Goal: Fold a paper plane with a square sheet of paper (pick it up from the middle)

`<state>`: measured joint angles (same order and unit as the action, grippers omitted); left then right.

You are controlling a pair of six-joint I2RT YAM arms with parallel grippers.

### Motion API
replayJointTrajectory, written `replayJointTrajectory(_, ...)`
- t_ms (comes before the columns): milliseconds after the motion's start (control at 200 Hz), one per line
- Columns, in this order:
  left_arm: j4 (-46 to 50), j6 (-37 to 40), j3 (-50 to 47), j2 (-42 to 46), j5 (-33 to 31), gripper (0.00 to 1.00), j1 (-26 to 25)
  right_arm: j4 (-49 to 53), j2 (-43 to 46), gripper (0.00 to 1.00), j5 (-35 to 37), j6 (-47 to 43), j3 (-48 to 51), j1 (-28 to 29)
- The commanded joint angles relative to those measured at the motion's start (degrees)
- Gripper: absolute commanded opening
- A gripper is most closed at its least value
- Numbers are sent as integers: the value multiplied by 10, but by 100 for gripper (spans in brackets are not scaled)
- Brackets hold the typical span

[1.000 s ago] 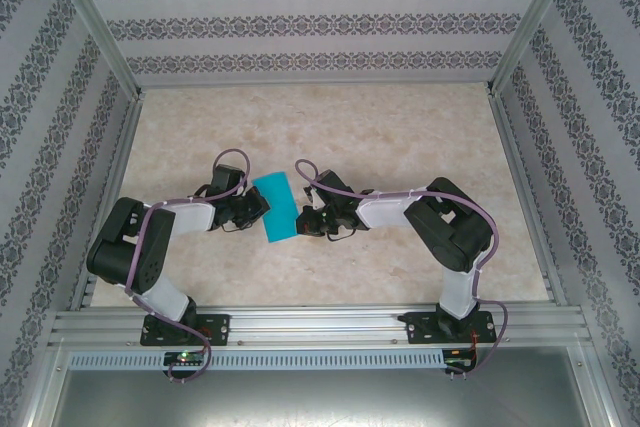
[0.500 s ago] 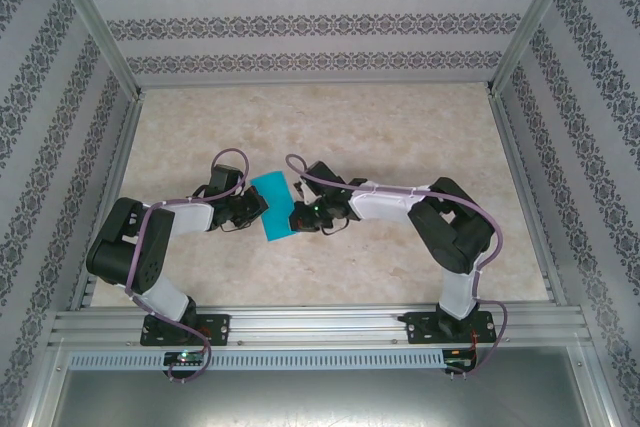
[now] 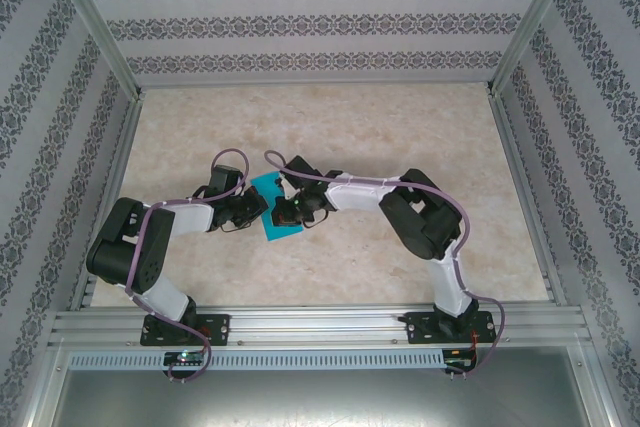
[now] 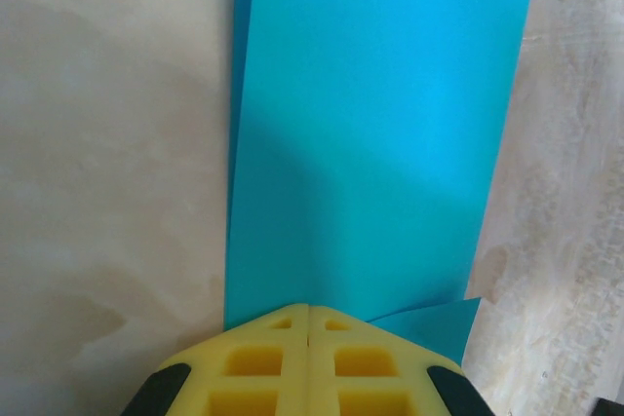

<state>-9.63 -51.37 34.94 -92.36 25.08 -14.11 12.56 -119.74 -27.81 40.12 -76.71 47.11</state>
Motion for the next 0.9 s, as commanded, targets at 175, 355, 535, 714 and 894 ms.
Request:
replayJointTrajectory(175,27,8,-12,-25,-17,0,10,-14,10,0,-8,3,50,-11)
replayJointTrajectory(355,31,21,-10,-28,-14,0,9,-19,39,0,-13,4,33,-12)
replayJointTrajectory(535,40,28,-4,-30,-13,0,10,-21,14,0,-8,4,4,-21)
replayJointTrajectory(714,42,29,-3,-31,-11,0,10,-31,-26,0,-4,20,5,-21)
replayJointTrajectory(894,44,29,-2,-33,-11,0,10,-30,-28,0,4,27,50,-33)
